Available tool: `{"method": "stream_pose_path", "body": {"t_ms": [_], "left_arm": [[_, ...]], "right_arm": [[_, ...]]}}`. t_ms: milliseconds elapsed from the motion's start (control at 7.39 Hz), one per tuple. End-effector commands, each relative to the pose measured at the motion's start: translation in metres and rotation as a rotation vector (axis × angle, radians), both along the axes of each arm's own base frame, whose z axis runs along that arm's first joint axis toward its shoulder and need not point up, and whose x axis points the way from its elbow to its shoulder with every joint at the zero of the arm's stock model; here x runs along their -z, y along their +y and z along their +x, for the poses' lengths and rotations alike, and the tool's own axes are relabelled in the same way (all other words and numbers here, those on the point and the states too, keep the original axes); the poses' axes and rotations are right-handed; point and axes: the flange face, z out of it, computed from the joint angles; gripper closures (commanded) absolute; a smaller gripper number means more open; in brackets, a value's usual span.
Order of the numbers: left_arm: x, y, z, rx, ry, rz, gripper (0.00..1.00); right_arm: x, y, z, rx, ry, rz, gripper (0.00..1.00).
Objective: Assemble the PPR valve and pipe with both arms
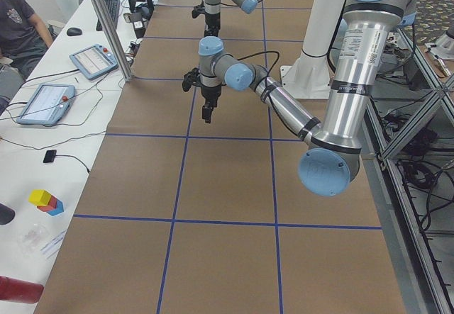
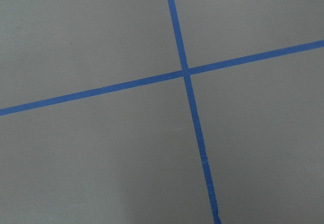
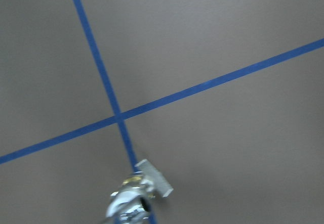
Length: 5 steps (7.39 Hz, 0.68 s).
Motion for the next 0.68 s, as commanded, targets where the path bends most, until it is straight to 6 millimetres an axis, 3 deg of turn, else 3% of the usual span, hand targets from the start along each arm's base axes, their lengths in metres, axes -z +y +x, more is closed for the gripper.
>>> {"method": "stream_pose_path", "body": {"t_ms": [0, 135, 541], "left_arm": [[0.007, 0.004, -0.014, 0.001, 0.022, 0.015, 0.00], [0.004, 0.002, -0.035, -0.014, 0.040, 0.031, 0.00], [-0.046, -0.002, -0.104, -0.064, 0.036, 0.064, 0.00]], "right_arm": [[-0.073, 0.008, 0.100, 0.073, 0.018, 0.087, 0.01], [-0.114, 0.005, 0.143, 0.117, 0.045, 0.107, 0.00], [-0.234, -0.005, 0.302, 0.241, 0.074, 0.178, 0.00]]}}
